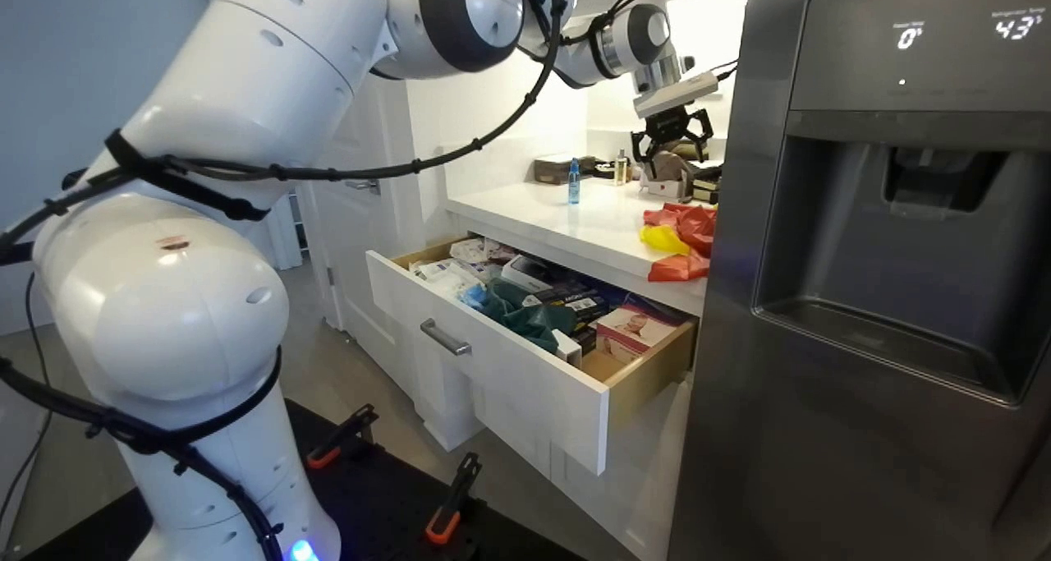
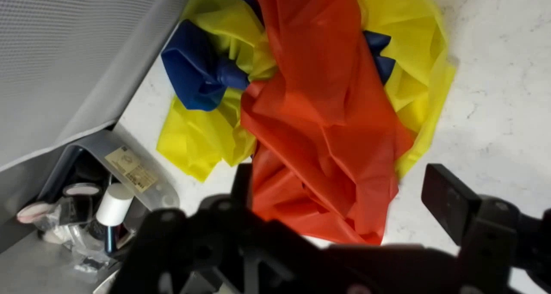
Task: Open the top drawer, put all 3 bands inside and then close the drawer
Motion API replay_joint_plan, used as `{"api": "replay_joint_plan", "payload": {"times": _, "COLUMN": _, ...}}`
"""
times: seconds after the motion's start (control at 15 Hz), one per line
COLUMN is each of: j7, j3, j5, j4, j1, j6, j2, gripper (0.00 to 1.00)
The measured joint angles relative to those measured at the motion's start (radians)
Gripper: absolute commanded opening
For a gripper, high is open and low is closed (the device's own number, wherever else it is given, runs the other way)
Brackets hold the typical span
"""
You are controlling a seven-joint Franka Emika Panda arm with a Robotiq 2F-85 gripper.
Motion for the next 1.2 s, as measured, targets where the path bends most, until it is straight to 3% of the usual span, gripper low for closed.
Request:
{"api": "replay_joint_plan", "payload": {"times": 0.4, "j7": 0.042, "j3": 0.0, "j5": 0.0, "j4": 0.156, "j1": -0.02, "j6": -0.153, "j2": 0.143, "gripper": 1.0}}
{"api": "replay_joint_plan", "payload": {"times": 0.8, "j7": 0.056, "j3": 0.0, "j5": 0.0, "j4": 0.277, "j1": -0.036, "j6": -0.234, "j2": 0.25, "gripper": 1.0}}
{"api": "replay_joint_plan", "payload": {"times": 0.87, "j7": 0.056, "j3": 0.0, "j5": 0.001, "j4": 0.294, "j1": -0.039, "j6": -0.244, "j2": 0.263, "gripper": 0.75}}
{"api": "replay_joint_plan", "payload": {"times": 0.93, "j7": 0.056, "j3": 0.0, "j5": 0.001, "j4": 0.31, "j1": -0.042, "j6": -0.253, "j2": 0.275, "gripper": 0.72}}
{"api": "replay_joint_plan", "payload": {"times": 1.2, "j7": 0.056, "j3": 0.002, "j5": 0.001, "j4": 0.355, "j1": -0.048, "j6": -0.269, "j2": 0.31, "gripper": 0.42}}
